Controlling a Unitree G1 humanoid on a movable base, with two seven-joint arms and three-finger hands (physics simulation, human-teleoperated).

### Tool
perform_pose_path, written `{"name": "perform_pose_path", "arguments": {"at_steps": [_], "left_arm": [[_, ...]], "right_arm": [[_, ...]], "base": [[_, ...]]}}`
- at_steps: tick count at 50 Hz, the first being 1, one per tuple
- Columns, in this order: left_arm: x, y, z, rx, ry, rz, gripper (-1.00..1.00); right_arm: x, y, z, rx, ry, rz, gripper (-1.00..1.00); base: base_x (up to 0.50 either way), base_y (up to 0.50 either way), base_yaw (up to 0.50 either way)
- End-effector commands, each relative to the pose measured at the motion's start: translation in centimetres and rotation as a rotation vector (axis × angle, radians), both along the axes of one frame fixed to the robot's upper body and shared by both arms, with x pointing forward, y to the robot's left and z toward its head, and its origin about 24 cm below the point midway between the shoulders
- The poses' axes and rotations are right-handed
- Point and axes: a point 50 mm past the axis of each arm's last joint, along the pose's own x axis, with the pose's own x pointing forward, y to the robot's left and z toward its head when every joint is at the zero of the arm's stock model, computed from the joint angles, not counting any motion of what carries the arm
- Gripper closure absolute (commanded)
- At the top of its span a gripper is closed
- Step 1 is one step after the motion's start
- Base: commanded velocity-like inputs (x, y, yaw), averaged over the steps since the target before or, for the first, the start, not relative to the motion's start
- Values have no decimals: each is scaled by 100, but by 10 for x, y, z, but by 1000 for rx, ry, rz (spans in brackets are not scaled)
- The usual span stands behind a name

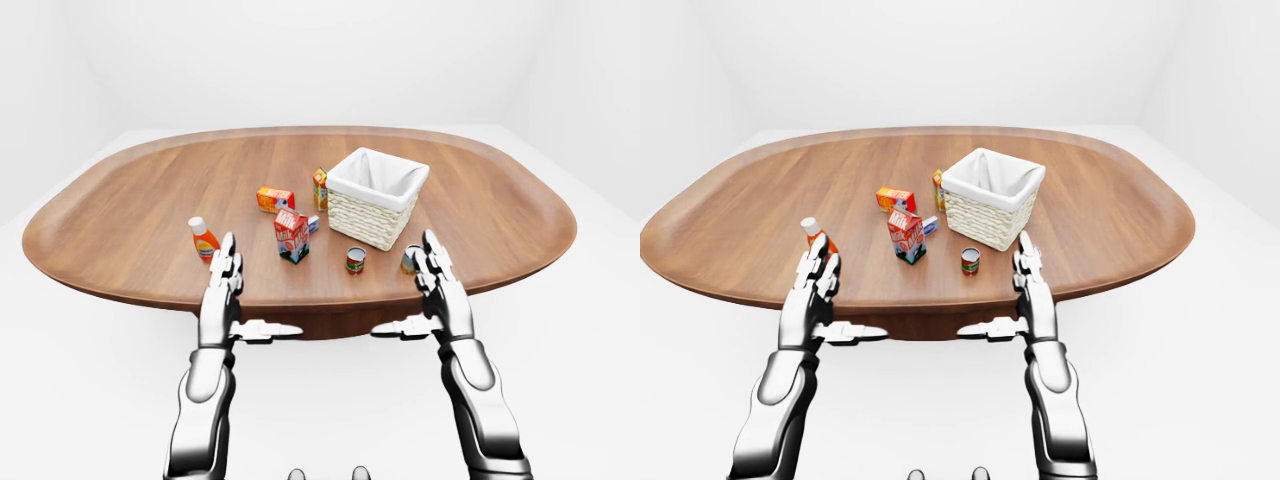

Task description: Pick up the tomato sauce, and put it in the basket.

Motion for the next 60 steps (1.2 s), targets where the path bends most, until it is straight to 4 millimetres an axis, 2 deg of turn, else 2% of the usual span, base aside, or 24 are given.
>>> {"name": "perform_pose_path", "arguments": {"at_steps": [1,14,19,30,60], "left_arm": [[-4,1,17,12,-72,-4,-100],[-10,3,36,23,-157,-13,-100],[-9,4,37,26,-159,-13,-100],[-11,3,40,29,-173,-15,-100],[-12,-1,28,35,-120,-33,-100]], "right_arm": [[-6,-1,18,1,-76,7,-100],[-16,-1,44,-13,-191,13,-100],[-20,-1,52,11,-231,26,-100],[-25,0,54,11,-238,67,-100],[-23,-1,46,-23,-198,31,-100]], "base": [[0,0,0],[0,0,0],[0,0,0],[34,0,0],[48,0,0]]}}
